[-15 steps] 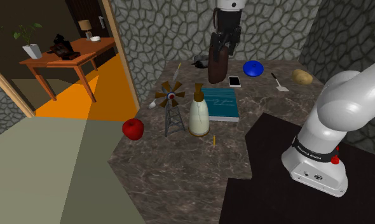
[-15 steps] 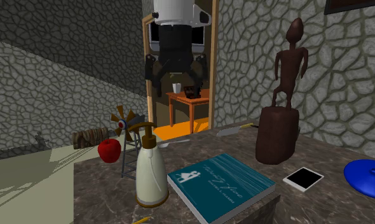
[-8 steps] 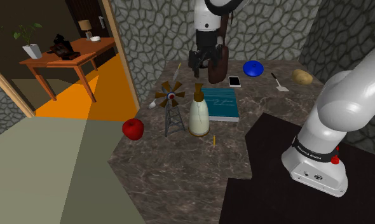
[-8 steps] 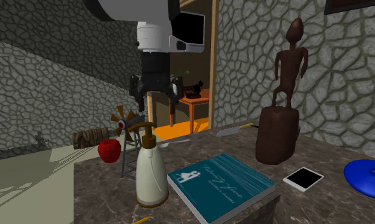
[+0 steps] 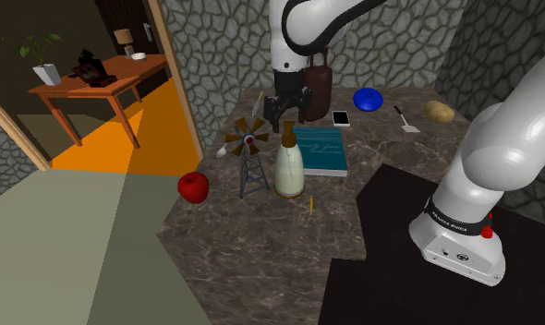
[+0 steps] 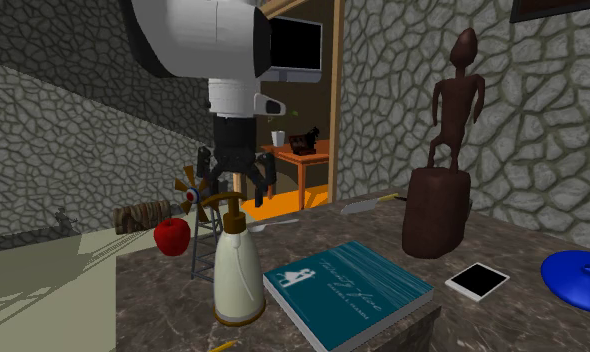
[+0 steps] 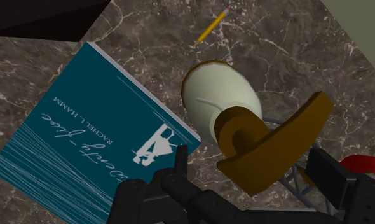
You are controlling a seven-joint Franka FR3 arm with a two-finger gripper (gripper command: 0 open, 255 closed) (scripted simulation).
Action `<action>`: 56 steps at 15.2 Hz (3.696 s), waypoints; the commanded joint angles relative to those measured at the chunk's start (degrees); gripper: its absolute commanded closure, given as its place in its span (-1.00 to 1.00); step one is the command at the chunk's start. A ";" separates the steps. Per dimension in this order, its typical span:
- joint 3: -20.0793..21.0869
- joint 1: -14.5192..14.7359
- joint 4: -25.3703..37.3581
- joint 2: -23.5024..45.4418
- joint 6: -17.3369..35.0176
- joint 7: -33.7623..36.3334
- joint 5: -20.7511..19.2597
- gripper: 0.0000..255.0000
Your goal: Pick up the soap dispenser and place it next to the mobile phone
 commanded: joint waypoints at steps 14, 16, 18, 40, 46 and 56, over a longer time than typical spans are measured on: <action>0.23 0.07 -1.28 0.85 2.14 0.13 0.01 1.00; 0.23 0.08 -1.31 0.83 2.16 0.14 0.02 1.00; 0.24 0.09 -1.32 0.81 2.15 0.15 0.02 1.00; -0.71 -0.17 10.83 -2.88 -13.65 0.52 -0.19 1.00; -0.93 -0.27 15.36 -2.97 -18.27 0.75 -0.35 1.00; -1.18 -0.45 23.91 -2.11 -25.94 1.26 -0.68 1.00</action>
